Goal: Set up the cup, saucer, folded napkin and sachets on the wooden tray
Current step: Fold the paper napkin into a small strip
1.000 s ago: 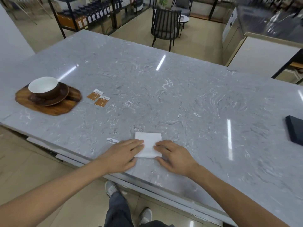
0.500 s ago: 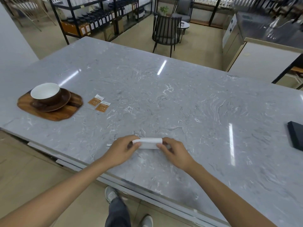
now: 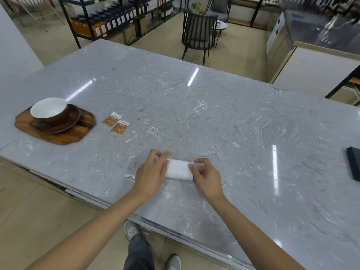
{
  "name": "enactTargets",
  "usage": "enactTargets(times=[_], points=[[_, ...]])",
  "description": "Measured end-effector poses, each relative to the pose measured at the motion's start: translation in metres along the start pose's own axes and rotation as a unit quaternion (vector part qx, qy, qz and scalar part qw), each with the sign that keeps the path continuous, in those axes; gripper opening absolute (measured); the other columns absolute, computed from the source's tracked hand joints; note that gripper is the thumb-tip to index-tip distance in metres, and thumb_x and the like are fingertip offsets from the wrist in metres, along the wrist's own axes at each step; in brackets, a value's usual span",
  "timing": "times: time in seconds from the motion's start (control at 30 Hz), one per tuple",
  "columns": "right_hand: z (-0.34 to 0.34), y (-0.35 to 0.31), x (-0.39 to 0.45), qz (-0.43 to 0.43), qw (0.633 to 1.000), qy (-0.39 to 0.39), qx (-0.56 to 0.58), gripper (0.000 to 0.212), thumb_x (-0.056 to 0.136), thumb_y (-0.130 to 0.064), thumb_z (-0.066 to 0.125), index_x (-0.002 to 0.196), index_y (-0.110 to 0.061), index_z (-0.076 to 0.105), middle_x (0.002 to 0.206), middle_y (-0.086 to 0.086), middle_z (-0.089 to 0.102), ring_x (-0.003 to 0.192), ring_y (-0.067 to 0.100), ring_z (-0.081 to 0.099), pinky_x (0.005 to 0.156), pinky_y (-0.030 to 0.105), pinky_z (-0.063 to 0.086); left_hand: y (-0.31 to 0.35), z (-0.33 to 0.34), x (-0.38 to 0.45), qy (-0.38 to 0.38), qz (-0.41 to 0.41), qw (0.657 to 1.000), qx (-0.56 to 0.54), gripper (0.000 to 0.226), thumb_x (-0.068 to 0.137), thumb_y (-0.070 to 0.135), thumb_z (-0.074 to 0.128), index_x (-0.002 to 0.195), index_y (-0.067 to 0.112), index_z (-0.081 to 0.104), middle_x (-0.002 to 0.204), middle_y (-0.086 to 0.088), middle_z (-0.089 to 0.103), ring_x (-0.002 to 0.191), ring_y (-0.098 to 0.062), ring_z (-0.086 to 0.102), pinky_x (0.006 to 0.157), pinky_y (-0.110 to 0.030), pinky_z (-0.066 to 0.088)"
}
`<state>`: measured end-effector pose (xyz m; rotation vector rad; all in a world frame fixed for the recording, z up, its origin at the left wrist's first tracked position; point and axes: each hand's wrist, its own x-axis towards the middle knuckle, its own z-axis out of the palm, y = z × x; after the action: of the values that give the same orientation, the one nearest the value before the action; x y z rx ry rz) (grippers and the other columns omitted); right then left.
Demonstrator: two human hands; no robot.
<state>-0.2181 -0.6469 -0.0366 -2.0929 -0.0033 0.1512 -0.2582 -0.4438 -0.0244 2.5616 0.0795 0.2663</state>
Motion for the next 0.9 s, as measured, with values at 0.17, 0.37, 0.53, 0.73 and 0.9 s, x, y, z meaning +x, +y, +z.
enactTargets(times=[0.17, 0.37, 0.53, 0.73, 0.9], points=[[0.010, -0.011, -0.009, -0.107, 0.976, 0.036, -0.185, 0.034, 0.105, -0.034, 0.050, 0.136, -0.023, 0.058, 0.135, 0.006, 0.057, 0.110, 0.023, 0.063, 0.083, 0.041, 0.058, 0.009, 0.008, -0.007, -0.020, 0.098, 0.985, 0.137, 0.045, 0.102, 0.029, 0.045, 0.141, 0.012, 0.055, 0.149, -0.006, 0.052, 0.136, -0.028, 0.049, 0.099, -0.043, 0.051], [0.027, -0.007, -0.015, -0.205, 0.924, -0.040, -0.321, 0.051, 0.111, -0.028, 0.037, 0.158, -0.009, 0.034, 0.167, 0.008, 0.030, 0.157, 0.022, 0.023, 0.125, 0.044, 0.026, 0.003, 0.022, -0.013, -0.101, 0.086, 0.981, 0.141, 0.060, 0.107, 0.036, 0.015, 0.158, 0.005, 0.022, 0.167, -0.007, 0.020, 0.156, -0.021, 0.009, 0.126, -0.037, 0.008], [0.031, 0.012, -0.016, -0.179, 0.922, -0.039, -0.342, 0.058, 0.110, -0.038, 0.022, 0.164, -0.020, 0.012, 0.171, -0.006, 0.006, 0.158, 0.012, -0.005, 0.130, 0.042, 0.007, -0.005, 0.033, -0.020, -0.135, 0.066, 0.982, 0.118, 0.070, 0.105, 0.047, 0.017, 0.156, 0.016, -0.018, 0.165, 0.004, -0.024, 0.152, -0.010, -0.024, 0.124, -0.032, -0.013], [0.039, 0.010, -0.017, -0.151, 0.915, -0.038, -0.372, 0.060, 0.110, -0.037, 0.022, 0.164, -0.016, 0.007, 0.171, -0.002, 0.000, 0.158, 0.013, -0.001, 0.129, 0.043, 0.003, -0.010, 0.033, -0.018, -0.174, 0.056, 0.979, 0.095, 0.074, 0.103, 0.053, 0.017, 0.157, 0.016, -0.019, 0.166, 0.004, -0.025, 0.152, -0.009, -0.023, 0.125, -0.032, -0.008], [0.038, -0.003, -0.023, -0.104, 0.927, -0.050, -0.356, 0.063, 0.109, -0.044, 0.023, 0.165, -0.017, 0.008, 0.173, 0.003, 0.008, 0.160, 0.020, 0.005, 0.130, 0.040, 0.006, -0.007, 0.023, -0.012, -0.228, 0.044, 0.969, 0.079, 0.068, 0.106, 0.045, 0.015, 0.157, 0.016, -0.019, 0.165, 0.005, -0.026, 0.151, -0.008, -0.025, 0.126, -0.034, -0.010]])
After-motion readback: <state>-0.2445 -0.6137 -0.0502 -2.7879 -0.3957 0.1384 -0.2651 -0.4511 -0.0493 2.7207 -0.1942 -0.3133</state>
